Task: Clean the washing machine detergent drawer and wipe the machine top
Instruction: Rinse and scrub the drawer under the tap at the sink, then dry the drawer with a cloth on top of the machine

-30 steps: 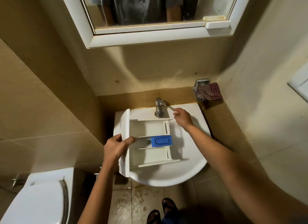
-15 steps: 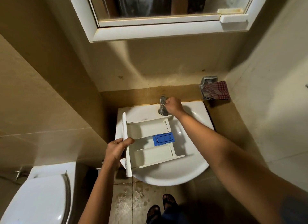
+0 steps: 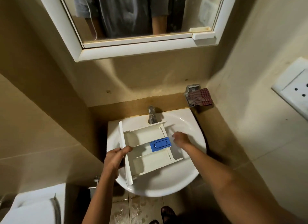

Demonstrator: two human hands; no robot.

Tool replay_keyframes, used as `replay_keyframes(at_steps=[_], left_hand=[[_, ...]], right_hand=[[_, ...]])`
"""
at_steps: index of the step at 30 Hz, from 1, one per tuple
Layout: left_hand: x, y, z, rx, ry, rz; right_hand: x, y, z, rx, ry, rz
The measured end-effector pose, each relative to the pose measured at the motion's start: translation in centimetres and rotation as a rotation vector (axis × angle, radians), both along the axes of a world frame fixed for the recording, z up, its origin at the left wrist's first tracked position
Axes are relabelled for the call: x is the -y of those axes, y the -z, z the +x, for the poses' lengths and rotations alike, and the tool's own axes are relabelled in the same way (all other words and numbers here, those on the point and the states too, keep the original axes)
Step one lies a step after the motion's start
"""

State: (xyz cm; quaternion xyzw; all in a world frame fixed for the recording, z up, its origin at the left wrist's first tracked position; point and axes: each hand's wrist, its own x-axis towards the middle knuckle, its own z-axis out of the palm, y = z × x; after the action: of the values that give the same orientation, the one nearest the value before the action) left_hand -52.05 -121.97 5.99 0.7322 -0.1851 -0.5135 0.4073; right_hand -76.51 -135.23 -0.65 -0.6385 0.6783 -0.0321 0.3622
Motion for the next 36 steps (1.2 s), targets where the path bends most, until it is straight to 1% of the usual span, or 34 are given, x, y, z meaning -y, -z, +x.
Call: replay_keyframes(at_steps=[1, 2, 3, 5, 8, 9, 10, 11, 14, 18, 20, 22, 25, 27, 31, 36], left_hand=[[0.1, 0.0, 0.0, 0.010, 0.004, -0.003], [0.2, -0.2, -0.1, 0.016, 0.011, -0.008], [0.3, -0.4, -0.2, 0.020, 0.020, -0.016], [0.6, -0.7, -0.4, 0.028, 0.040, -0.032], [1.0, -1.4, -0.8, 0.031, 0.063, -0.064], [1.2, -1.5, -0.9, 0.028, 0.067, -0.074], [1.3, -1.7, -1.1, 0.028, 0.066, -0.079], [1.4, -1.9, -1.2, 0.024, 0.065, -0.086], [1.5, -2.2, -1.7, 0.000, 0.064, -0.105], [1.5, -2.5, -2.3, -0.030, 0.047, -0.117], [1.4, -2.5, -2.6, -0.042, 0.030, -0.116], [1.3, -2.4, -2.7, -0.053, 0.016, -0.112], [1.2, -2.1, -2.6, -0.063, -0.003, -0.109], [1.1, -2.0, -2.5, -0.056, -0.010, -0.113], [0.8, -2.0, -2.5, -0.046, -0.008, -0.138], [0.9, -1.9, -2.6, -0.078, -0.051, -0.135]], right_hand=[[-0.6, 0.1, -0.4, -0.127, -0.109, 0.127], [-0.9, -0.3, -0.8, -0.181, -0.132, 0.153], [-0.8, -1.1, -1.1, -0.183, -0.107, 0.089], [0.2, -3.2, -1.5, -0.145, -0.033, -0.197], [2.5, -7.3, -2.6, -0.115, -0.028, -0.659], [3.4, -8.2, -3.4, -0.098, -0.004, -0.780], [4.2, -9.1, -4.2, -0.091, 0.025, -0.846], [5.0, -9.9, -5.1, -0.110, 0.043, -0.847], [6.9, -11.2, -7.4, -0.213, 0.068, -0.680], [8.1, -11.3, -9.0, -0.259, 0.012, -0.529], [8.2, -11.3, -9.2, -0.266, 0.001, -0.485], [8.2, -11.4, -9.3, -0.217, 0.038, -0.473], [8.5, -11.3, -9.6, -0.163, 0.116, -0.504], [8.8, -11.2, -9.8, -0.149, 0.084, -0.513], [8.9, -10.7, -10.5, -0.095, -0.065, -0.458], [9.6, -10.0, -11.0, -0.121, -0.019, -0.549]])
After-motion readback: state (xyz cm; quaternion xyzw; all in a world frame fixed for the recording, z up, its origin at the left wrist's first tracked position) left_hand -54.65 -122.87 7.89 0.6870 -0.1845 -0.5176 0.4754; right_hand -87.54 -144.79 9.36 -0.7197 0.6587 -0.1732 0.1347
